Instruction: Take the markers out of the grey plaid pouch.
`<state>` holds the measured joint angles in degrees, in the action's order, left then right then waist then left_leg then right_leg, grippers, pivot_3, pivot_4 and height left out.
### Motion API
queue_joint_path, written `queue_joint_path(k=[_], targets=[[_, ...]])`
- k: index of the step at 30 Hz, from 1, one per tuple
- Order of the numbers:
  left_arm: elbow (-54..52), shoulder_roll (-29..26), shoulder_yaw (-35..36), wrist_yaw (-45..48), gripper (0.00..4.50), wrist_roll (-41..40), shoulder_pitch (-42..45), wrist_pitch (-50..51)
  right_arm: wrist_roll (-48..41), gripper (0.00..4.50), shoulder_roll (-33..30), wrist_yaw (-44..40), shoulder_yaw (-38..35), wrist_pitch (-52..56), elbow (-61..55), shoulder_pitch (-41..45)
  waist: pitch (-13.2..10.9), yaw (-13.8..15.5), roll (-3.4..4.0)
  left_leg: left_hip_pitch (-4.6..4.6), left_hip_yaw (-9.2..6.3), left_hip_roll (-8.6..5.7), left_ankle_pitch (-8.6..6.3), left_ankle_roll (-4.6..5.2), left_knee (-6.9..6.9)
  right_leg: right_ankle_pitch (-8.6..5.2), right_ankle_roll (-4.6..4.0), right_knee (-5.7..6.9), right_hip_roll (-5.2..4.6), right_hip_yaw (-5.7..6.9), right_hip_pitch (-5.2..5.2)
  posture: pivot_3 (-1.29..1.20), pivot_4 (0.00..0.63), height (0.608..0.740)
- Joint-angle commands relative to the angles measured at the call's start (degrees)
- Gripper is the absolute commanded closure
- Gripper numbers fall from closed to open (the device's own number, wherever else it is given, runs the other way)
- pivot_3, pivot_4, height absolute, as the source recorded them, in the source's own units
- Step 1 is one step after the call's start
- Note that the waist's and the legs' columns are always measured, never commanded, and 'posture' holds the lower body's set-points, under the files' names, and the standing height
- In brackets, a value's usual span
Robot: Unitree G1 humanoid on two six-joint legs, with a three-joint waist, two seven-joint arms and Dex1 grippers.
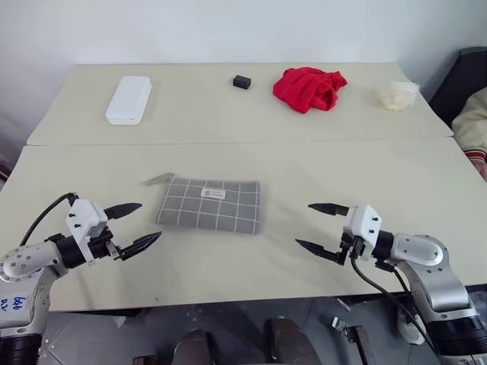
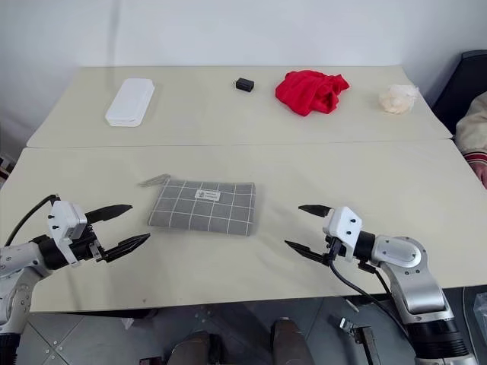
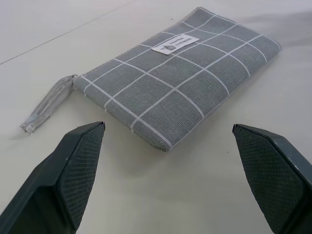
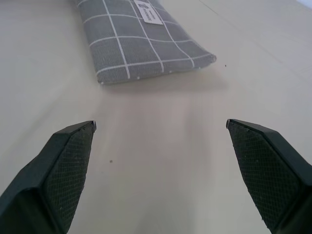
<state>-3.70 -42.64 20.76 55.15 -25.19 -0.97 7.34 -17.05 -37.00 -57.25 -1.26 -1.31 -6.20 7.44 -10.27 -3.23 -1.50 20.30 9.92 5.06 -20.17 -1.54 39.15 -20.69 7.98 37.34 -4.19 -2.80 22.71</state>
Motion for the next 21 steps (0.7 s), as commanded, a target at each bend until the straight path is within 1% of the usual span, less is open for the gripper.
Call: queue_joint_path(k=[1,4,7,9,13,16,17,18,19,21], targets=[[-0.4,0.8,1.2,-1.5,0.04,-0.2,-0.1,-0.7,-0.2,0.00,-0.3,0.1,-1.0,-1.5,-0.6,0.9,0.0,0.0,0.00,0.00,0.00,0.00,0.00,0.00,0.00,0.00,0.00,0.00,0.00,0.00,0.00,0.00,0.150,0.740],[-0.1,0.8,2.0,-1.1,0.04,-2.1,0.0,1.1,-1.1,0.00,0.5,0.1,-0.2,-0.6,-2.0,1.5,0.0,0.0,0.00,-0.01,0.00,0.00,0.00,0.00,0.00,0.00,0.00,0.02,0.00,0.00,0.00,0.00,0.150,0.740],[2.4,-2.0,4.6,-0.2,0.00,-6.9,0.4,11.0,-4.5,0.61,2.4,1.3,-0.2,3.0,-5.4,4.1,0.0,-0.3,0.00,-0.01,0.00,0.01,0.01,-0.01,0.01,0.00,0.00,0.06,0.01,0.00,0.02,0.00,0.150,0.740],[5.0,-3.5,6.1,0.2,0.00,-9.2,1.8,14.9,-4.7,1.21,2.8,1.3,0.3,4.1,-6.5,5.6,0.0,-0.4,0.05,-0.01,0.01,0.02,0.03,-0.05,0.02,-0.01,-0.01,0.15,0.01,-0.03,0.09,0.00,0.150,0.740],[9.3,-5.9,7.1,2.9,0.00,-12.0,5.3,19.9,-4.7,2.59,3.7,1.5,2.1,5.7,-7.7,7.8,0.0,0.1,0.02,0.00,-0.02,0.01,0.03,-0.05,0.02,-0.02,-0.04,0.15,-0.01,0.05,0.07,0.00,0.150,0.740],[12.2,-8.0,5.6,5.8,0.00,-13.1,7.1,24.5,-3.9,3.58,5.1,2.3,3.9,6.7,-7.7,9.7,0.0,0.1,0.02,0.01,-0.04,0.00,0.03,-0.05,0.03,-0.03,-0.05,0.16,-0.02,0.13,0.07,0.00,0.150,0.740],[13.5,-8.7,4.4,6.5,0.00,-12.8,7.9,26.2,-3.0,3.95,5.9,2.8,5.0,6.7,-7.4,10.8,0.0,0.0,0.02,0.01,-0.03,0.00,0.03,-0.06,0.03,-0.03,-0.05,0.15,-0.02,0.15,0.08,0.00,0.150,0.740],[15.1,-9.2,2.9,6.8,0.00,-11.9,8.8,27.6,-1.7,4.23,6.8,3.6,6.3,6.8,-6.9,12.0,0.0,0.0,0.03,0.01,-0.03,0.00,0.03,-0.06,0.03,-0.03,-0.06,0.17,-0.02,0.16,0.08,0.00,0.150,0.740],[17.2,-9.3,1.6,6.2,0.00,-11.0,10.7,29.1,-0.3,4.47,8.2,4.8,7.7,6.9,-6.0,13.7,0.0,-0.2,0.04,0.00,-0.02,0.00,0.04,-0.06,0.03,-0.04,-0.07,0.18,-0.02,0.16,0.10,0.00,0.150,0.740],[20.2,-9.6,-0.9,5.1,0.00,-9.7,13.5,32.3,2.3,4.47,10.3,6.5,10.0,7.0,-4.3,16.2,0.0,-0.3,0.03,0.00,-0.02,0.01,0.06,-0.10,0.04,-0.04,-0.08,0.26,-0.01,0.18,0.13,0.00,0.150,0.740]])
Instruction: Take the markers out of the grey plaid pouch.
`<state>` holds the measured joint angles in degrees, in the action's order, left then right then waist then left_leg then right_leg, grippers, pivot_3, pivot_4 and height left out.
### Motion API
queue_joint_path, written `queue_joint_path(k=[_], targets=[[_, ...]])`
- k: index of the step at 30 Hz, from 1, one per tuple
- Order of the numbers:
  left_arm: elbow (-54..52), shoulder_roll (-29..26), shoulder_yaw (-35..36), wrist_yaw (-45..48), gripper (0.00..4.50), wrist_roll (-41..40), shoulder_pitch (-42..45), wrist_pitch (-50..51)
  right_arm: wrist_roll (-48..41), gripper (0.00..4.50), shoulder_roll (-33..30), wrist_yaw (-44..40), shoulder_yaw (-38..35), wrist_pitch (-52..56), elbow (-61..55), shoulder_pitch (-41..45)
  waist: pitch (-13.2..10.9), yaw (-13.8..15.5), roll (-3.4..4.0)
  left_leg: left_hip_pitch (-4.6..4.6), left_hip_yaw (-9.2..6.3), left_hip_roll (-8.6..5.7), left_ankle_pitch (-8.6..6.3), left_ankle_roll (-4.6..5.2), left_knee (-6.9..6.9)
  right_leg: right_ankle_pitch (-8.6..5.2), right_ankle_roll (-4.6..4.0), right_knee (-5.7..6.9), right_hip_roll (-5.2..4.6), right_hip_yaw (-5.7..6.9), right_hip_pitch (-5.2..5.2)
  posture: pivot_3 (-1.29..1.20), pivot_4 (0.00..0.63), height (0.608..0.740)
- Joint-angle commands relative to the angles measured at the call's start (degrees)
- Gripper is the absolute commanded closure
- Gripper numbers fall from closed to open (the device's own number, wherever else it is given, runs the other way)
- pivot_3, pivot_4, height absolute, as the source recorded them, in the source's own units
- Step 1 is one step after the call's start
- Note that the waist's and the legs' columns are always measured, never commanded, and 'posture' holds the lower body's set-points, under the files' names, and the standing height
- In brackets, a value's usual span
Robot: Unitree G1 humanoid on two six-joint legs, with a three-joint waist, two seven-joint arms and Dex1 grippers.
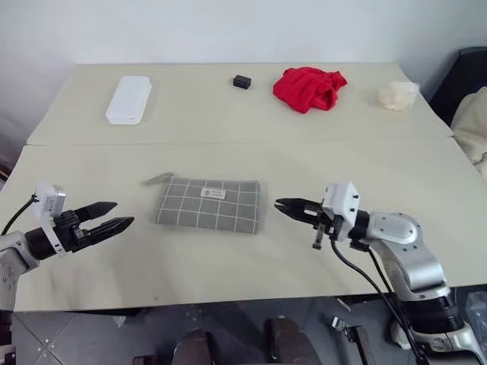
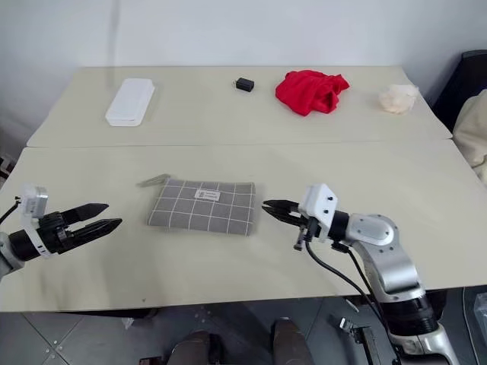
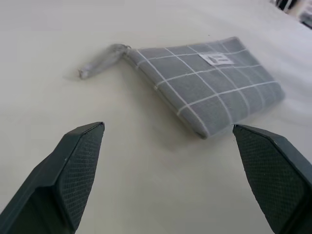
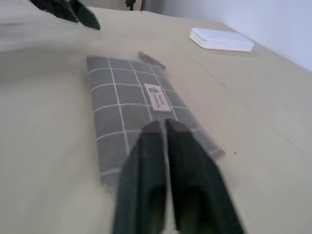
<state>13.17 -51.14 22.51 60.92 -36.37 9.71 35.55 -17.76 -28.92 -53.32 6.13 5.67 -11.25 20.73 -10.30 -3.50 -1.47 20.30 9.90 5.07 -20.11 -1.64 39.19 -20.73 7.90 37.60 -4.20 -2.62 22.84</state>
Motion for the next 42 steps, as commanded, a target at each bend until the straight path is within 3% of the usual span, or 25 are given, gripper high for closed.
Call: queue_joint_path(k=[1,6,12,16,19,24,34,42], targets=[[4.1,-0.8,-3.8,-0.8,0.00,1.7,4.5,5.3,5.2,4.47,3.5,4.0,4.0,-0.2,2.5,4.5,0.0,-0.1,0.00,0.00,0.00,0.01,0.01,-0.02,0.00,0.00,-0.01,0.03,0.01,0.01,0.03,0.00,0.150,0.740],[5.6,2.3,-7.5,-6.0,0.00,-0.5,15.7,19.5,13.5,4.47,8.7,9.0,9.0,-0.9,13.7,11.9,0.0,-0.1,-0.04,0.11,0.01,0.00,0.02,-0.02,0.08,-0.01,-0.02,0.25,-0.01,0.04,0.24,0.00,0.150,0.740],[10.9,6.4,-5.1,-11.7,0.00,-2.7,27.0,30.0,17.4,4.47,11.8,11.3,11.0,-1.4,20.7,15.1,0.0,-1.3,-0.05,0.18,0.01,-0.01,0.02,-0.02,0.11,-0.01,-0.02,0.41,-0.07,0.15,0.34,0.00,0.150,0.740],[8.9,3.9,-8.8,-9.1,0.00,0.6,26.9,25.6,17.8,4.47,12.1,10.5,11.5,-1.5,20.2,13.9,0.0,-3.0,-0.05,0.21,0.06,-0.01,0.03,-0.02,0.00,-0.02,-0.04,0.74,-0.21,0.50,0.56,0.00,0.150,0.740],[11.5,1.6,-7.1,-8.1,0.00,-1.1,27.3,30.3,17.7,4.47,11.9,10.0,11.3,-1.3,19.1,12.6,0.0,-4.1,-0.05,0.21,0.06,0.00,0.03,-0.03,-0.02,-0.06,-0.11,0.85,-0.24,0.67,0.64,0.00,0.150,0.740],[13.3,-1.6,-12.0,-5.0,0.00,2.3,25.9,29.4,17.6,4.47,11.9,9.1,11.2,-1.4,18.5,11.9,0.0,-4.7,-0.05,0.21,0.03,0.00,0.03,-0.04,0.00,-0.07,-0.14,0.92,-0.28,0.68,0.65,0.00,0.150,0.740],[14.3,1.3,-14.5,-4.4,0.00,3.1,28.6,31.2,19.6,4.47,13.9,10.0,12.1,-1.6,19.6,14.9,0.0,-4.3,-0.06,0.21,0.03,-0.02,0.03,-0.04,0.13,-0.07,-0.14,1.05,-0.33,0.68,0.62,0.00,0.150,0.740],[5.5,1.5,-17.3,-0.7,0.00,-0.2,24.3,38.0,19.6,4.47,13.7,8.3,14.0,3.5,17.2,12.9,0.0,-4.3,-0.06,0.21,-0.03,-0.05,0.03,-0.03,0.14,-0.07,-0.14,1.08,-0.37,0.68,0.61,0.00,0.150,0.740]])
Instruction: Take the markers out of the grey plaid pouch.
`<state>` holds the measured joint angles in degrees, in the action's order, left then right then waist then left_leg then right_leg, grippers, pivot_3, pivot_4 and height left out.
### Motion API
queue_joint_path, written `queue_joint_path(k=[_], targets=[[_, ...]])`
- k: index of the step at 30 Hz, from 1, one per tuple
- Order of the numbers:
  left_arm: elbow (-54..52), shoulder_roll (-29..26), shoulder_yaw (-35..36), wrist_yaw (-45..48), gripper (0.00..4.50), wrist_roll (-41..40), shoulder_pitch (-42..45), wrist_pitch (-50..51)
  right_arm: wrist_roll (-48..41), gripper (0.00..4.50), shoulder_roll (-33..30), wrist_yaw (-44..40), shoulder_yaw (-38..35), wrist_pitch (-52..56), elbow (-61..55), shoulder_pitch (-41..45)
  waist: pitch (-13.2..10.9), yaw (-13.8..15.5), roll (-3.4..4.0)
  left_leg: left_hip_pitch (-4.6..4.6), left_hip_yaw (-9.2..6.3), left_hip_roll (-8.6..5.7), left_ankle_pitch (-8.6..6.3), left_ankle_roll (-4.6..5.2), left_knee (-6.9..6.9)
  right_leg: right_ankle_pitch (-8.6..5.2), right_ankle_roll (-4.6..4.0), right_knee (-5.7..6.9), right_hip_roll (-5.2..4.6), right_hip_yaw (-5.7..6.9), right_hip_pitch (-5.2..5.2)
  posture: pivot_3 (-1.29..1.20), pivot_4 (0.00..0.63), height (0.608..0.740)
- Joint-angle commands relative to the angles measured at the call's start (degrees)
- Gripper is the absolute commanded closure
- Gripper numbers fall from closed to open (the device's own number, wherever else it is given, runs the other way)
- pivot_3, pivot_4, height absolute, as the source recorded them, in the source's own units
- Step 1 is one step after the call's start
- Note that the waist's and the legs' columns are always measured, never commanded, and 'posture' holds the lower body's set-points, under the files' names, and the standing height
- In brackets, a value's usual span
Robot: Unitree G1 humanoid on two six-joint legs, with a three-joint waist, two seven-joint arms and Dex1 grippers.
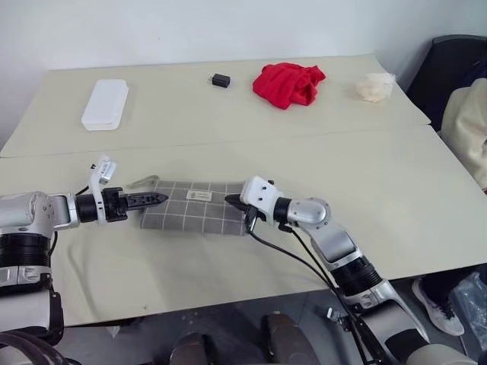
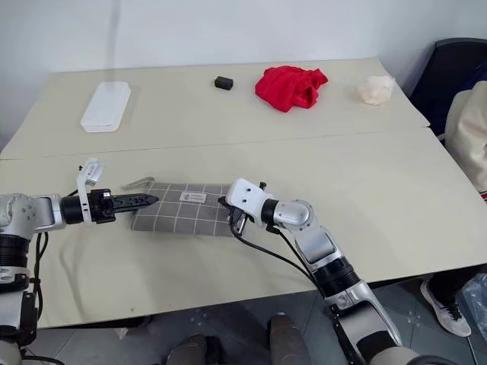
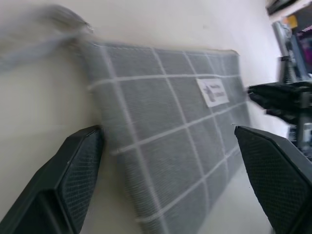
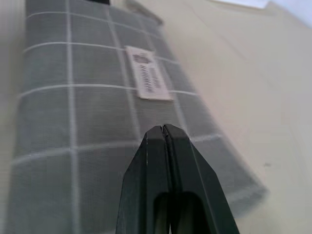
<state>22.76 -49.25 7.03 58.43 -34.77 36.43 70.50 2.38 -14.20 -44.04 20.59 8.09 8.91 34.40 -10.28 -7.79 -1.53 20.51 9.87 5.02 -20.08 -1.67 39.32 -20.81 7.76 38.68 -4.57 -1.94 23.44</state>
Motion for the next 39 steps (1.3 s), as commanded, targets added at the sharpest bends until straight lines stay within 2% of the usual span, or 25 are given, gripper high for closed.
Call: queue_joint_path(k=[1,5,10,15,19,22,25,28,31,35,39], targets=[[-5.9,-0.9,-2.2,2.6,0.00,-2.5,-3.4,3.7,-0.9,4.47,-1.5,-1.5,-0.7,1.6,-3.5,-1.2,0.0,0.0,0.00,0.00,-0.02,-0.02,0.00,0.00,0.00,0.00,0.00,0.01,-0.02,0.00,0.00,0.00,0.150,0.740],[-13.7,-3.2,-2.3,4.8,0.00,-5.4,-8.4,6.2,-2.9,4.47,-5.2,-5.9,-1.1,3.0,-6.9,-3.6,0.0,0.0,0.00,-0.01,-0.26,-0.01,0.00,0.00,-0.02,0.00,0.00,-0.01,-0.01,-0.02,0.00,0.00,0.150,0.740],[-20.8,-3.5,-0.6,4.4,0.00,-8.2,-13.2,7.2,-5.4,4.47,-9.7,-10.6,-1.6,4.4,-10.7,-6.5,0.0,0.2,0.00,-0.01,-0.51,-0.01,0.00,0.00,-0.02,0.00,0.00,-0.17,0.00,-0.04,-0.02,0.00,0.150,0.740],[-28.8,0.9,2.9,-0.6,0.00,-11.9,-18.6,10.4,-6.3,4.47,-15.0,-13.8,-2.8,3.7,-12.3,-8.2,0.0,1.2,0.00,-0.02,-0.52,-0.02,0.00,0.00,-0.01,0.00,0.00,-0.42,-0.01,-0.06,-0.08,0.00,0.150,0.740],[-33.3,4.1,6.1,-4.9,0.00,-13.6,-22.1,11.9,-7.3,4.47,-17.0,-14.4,-4.8,3.0,-12.1,-8.1,0.0,1.9,-0.01,-0.03,-0.55,-0.02,0.00,0.00,0.03,0.00,0.00,-0.44,-0.01,-0.07,-0.11,0.00,0.150,0.740],[-32.0,4.5,9.6,-7.2,0.00,-13.7,-22.8,11.2,-10.0,4.47,-18.1,-17.0,-6.1,2.1,-13.0,-8.0,0.0,2.7,-0.01,-0.04,-0.55,-0.02,0.00,0.00,0.14,0.00,0.00,-0.39,0.00,-0.09,-0.12,0.00,0.150,0.740],[-25.7,-2.3,13.3,-4.5,0.00,-12.3,-22.8,8.5,-13.9,4.47,-17.3,-18.6,-8.1,2.1,-14.8,-7.0,-0.1,2.8,-0.10,-0.04,-0.55,-0.01,0.00,0.00,0.20,0.00,0.00,-0.36,0.02,-0.09,-0.11,0.00,0.150,0.740],[-21.2,-6.8,12.3,-1.6,0.00,-11.5,-23.0,6.0,-14.5,4.47,-16.8,-18.3,-8.3,2.5,-14.7,-5.8,-0.1,2.9,-0.05,-0.04,-0.62,0.00,0.00,-0.02,0.17,0.01,-0.04,-0.38,0.09,-0.09,-0.06,0.00,0.150,0.740],[-17.4,-9.1,9.3,-0.3,0.00,-9.3,-22.0,2.8,-14.9,4.47,-16.5,-18.8,-8.0,3.2,-14.4,-4.7,-0.1,3.1,-0.05,-0.04,-0.60,-0.08,-0.01,-0.01,0.13,0.02,-0.04,-0.44,0.03,-0.09,-0.07,0.00,0.150,0.740],[-12.3,-6.9,8.5,-1.4,0.00,-9.9,-16.4,4.3,-14.1,4.47,-15.7,-18.0,-7.6,3.8,-12.8,-2.6,-0.1,3.7,-0.06,0.09,-0.36,-0.10,-0.01,0.00,0.17,0.02,-0.04,-0.46,0.03,0.08,-0.08,0.00,0.150,0.740],[-9.5,-1.4,7.5,-4.6,0.00,-11.1,-9.7,8.3,-10.9,4.47,-14.0,-14.6,-6.4,5.4,-9.7,0.4,-0.1,4.0,-0.06,0.11,-0.30,-0.10,-0.01,0.00,0.30,0.02,-0.03,-0.33,0.03,0.06,-0.07,0.00,0.150,0.740]])
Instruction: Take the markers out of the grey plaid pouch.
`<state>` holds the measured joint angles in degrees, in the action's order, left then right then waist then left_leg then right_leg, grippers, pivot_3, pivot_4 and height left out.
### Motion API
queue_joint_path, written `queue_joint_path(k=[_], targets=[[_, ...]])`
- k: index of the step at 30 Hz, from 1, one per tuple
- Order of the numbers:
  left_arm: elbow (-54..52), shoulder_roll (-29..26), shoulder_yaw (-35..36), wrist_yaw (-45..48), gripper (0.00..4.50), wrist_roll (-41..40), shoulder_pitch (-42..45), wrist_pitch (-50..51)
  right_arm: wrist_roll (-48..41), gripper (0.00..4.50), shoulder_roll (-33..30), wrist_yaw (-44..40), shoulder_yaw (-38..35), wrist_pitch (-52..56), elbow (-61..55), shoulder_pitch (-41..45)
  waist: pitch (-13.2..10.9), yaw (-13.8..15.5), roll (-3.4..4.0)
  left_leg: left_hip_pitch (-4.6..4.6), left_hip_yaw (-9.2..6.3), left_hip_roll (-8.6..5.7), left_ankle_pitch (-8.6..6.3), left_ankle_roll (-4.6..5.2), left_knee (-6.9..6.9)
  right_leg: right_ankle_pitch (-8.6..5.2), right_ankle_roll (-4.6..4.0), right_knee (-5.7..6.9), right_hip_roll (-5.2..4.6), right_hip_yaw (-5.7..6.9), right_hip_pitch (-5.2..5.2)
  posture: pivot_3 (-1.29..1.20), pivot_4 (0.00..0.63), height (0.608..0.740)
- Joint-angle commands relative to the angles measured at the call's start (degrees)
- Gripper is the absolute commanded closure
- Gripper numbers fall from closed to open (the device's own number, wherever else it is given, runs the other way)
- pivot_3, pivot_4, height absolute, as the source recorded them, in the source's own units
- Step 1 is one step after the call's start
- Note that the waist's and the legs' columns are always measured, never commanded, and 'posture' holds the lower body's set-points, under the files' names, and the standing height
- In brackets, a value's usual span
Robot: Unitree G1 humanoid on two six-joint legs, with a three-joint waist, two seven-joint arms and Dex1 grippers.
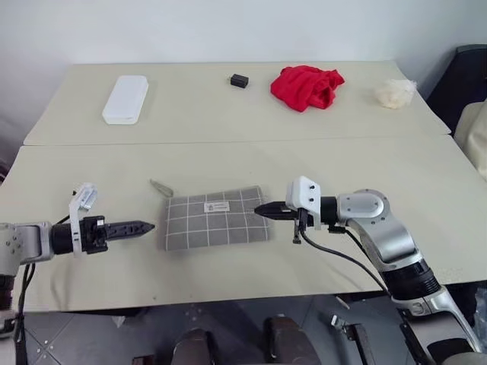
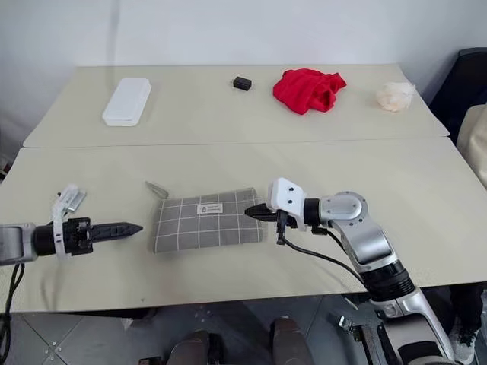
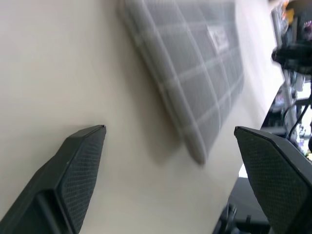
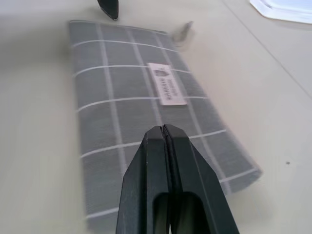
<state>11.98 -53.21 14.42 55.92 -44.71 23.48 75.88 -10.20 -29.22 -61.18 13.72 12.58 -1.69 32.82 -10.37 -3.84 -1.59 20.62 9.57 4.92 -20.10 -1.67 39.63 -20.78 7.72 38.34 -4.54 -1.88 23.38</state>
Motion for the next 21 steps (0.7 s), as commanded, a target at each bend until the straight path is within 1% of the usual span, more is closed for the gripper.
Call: queue_joint_path(k=[1,4,7,10,14,21], targets=[[1.6,3.9,0.3,-2.9,0.00,-1.4,4.5,4.2,2.4,4.47,1.5,3.2,0.8,1.5,1.6,2.6,0.0,0.0,0.00,0.01,0.00,0.00,0.00,0.00,0.02,0.00,0.00,0.03,0.00,0.00,0.01,0.00,0.150,0.740],[0.4,6.2,-1.2,-4.5,0.00,-1.5,6.2,7.5,4.9,4.47,3.3,5.3,3.1,2.6,3.9,3.8,0.0,-0.4,-0.01,0.04,0.00,0.01,0.00,0.00,0.04,0.00,0.00,0.15,0.00,0.00,0.09,0.00,0.150,0.740],[-0.4,7.5,-1.5,-6.0,0.00,-1.4,6.8,9.7,6.9,4.47,5.0,7.0,5.1,3.9,5.1,3.5,0.0,-1.1,-0.01,0.04,-0.01,0.02,0.00,0.00,0.01,-0.01,-0.01,0.18,0.00,-0.01,0.11,0.00,0.150,0.740],[-0.7,8.0,-2.1,-7.4,0.00,-0.6,7.0,10.8,9.4,4.47,5.3,7.5,7.3,4.7,5.7,2.4,0.0,-1.1,-0.01,0.04,-0.02,0.03,0.00,0.00,0.01,-0.01,-0.01,0.20,0.00,-0.01,0.13,0.00,0.150,0.740],[0.9,10.4,0.7,-10.8,0.00,-0.3,8.1,13.0,11.9,4.47,4.6,8.8,8.8,7.4,4.1,0.4,0.0,-1.1,-0.01,0.02,-0.09,0.03,0.00,0.00,0.08,0.00,-0.01,0.21,-0.01,-0.01,0.08,0.00,0.150,0.740],[0.4,14.1,2.0,-13.5,0.00,-0.9,8.8,16.4,13.5,4.47,4.3,8.6,10.1,6.4,2.8,-0.6,0.1,-0.8,-0.08,0.01,-0.14,0.02,0.00,0.00,0.22,0.00,0.00,0.26,-0.01,0.02,-0.04,0.00,0.150,0.740]])
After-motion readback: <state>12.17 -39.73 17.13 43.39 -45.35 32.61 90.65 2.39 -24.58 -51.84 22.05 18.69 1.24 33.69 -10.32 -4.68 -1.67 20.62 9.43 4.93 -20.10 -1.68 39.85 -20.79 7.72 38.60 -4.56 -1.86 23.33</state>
